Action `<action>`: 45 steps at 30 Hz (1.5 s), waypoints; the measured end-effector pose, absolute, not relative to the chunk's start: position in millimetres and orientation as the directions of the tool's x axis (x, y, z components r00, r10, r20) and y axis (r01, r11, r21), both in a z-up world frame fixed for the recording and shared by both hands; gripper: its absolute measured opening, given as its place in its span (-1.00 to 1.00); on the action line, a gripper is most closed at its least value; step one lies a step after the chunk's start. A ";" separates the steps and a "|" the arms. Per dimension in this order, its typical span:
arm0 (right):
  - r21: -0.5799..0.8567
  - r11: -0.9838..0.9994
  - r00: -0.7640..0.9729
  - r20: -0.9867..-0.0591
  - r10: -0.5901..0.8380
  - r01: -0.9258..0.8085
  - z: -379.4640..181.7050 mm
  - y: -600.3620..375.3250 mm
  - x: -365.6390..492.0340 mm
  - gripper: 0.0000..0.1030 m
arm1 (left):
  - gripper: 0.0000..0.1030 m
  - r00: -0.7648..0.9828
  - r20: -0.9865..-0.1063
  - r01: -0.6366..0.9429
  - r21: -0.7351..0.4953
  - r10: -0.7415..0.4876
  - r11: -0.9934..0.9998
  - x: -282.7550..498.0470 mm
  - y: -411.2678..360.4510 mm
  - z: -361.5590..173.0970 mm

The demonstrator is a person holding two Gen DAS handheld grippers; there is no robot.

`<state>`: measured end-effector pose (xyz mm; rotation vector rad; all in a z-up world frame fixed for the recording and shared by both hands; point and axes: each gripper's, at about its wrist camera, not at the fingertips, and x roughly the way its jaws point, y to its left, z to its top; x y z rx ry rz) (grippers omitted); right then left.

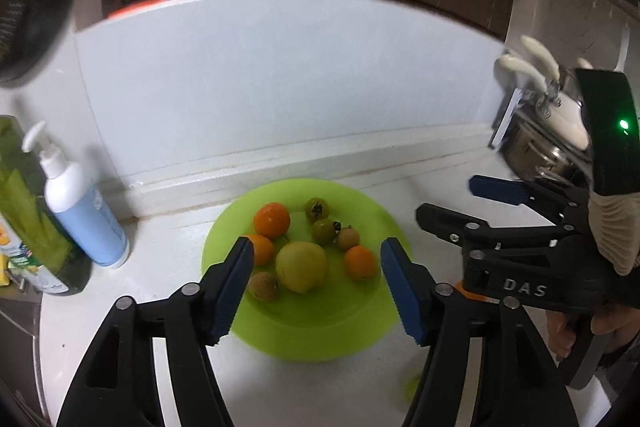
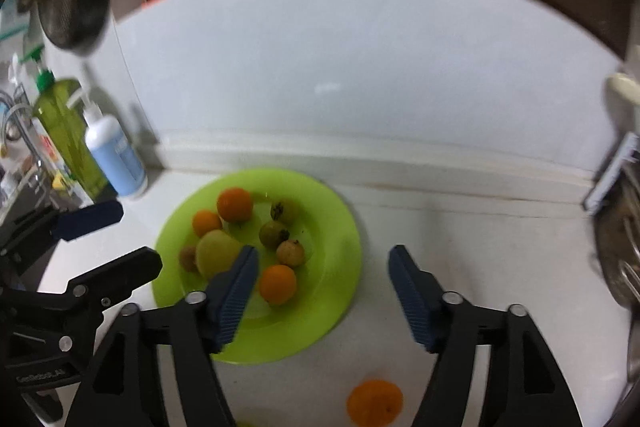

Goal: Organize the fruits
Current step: 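Pull both tools back from the plate toward the last orange and pomelo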

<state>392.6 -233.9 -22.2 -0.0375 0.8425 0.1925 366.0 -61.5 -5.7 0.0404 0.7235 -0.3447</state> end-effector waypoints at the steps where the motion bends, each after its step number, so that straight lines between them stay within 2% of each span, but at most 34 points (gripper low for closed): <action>1: 0.041 0.984 0.665 -0.732 0.147 -0.173 -17.4 -235.8 387.2 0.49 | 0.36 0.701 -0.650 0.322 -0.080 -0.295 0.943 362.8 -62.7 -3.2; 10: -0.031 0.993 0.726 -0.685 0.062 -0.115 8.2 -248.3 331.4 0.53 | 0.53 0.734 -0.605 0.343 -0.062 -0.309 0.937 312.6 -64.7 16.9; 13: -0.050 0.992 0.730 -0.681 0.053 -0.119 12.7 -250.6 313.2 0.63 | 0.62 0.741 -0.596 0.350 -0.052 -0.310 0.935 298.4 -69.0 20.0; 21: -0.068 0.993 0.752 -0.658 0.029 -0.098 17.5 -259.6 271.0 0.73 | 0.63 0.747 -0.589 0.364 -0.026 -0.309 0.931 265.4 -77.5 21.8; 33: -0.043 0.990 0.717 -0.694 0.065 -0.132 -2.7 -279.6 250.3 0.73 | 0.60 0.727 -0.610 0.406 0.013 -0.314 0.914 236.0 -103.9 -8.4; 45: -0.026 0.984 0.650 -0.754 0.097 -0.176 -40.5 -287.7 259.4 0.68 | 0.35 0.626 -0.701 0.423 -0.063 -0.342 0.904 243.7 -122.4 -51.9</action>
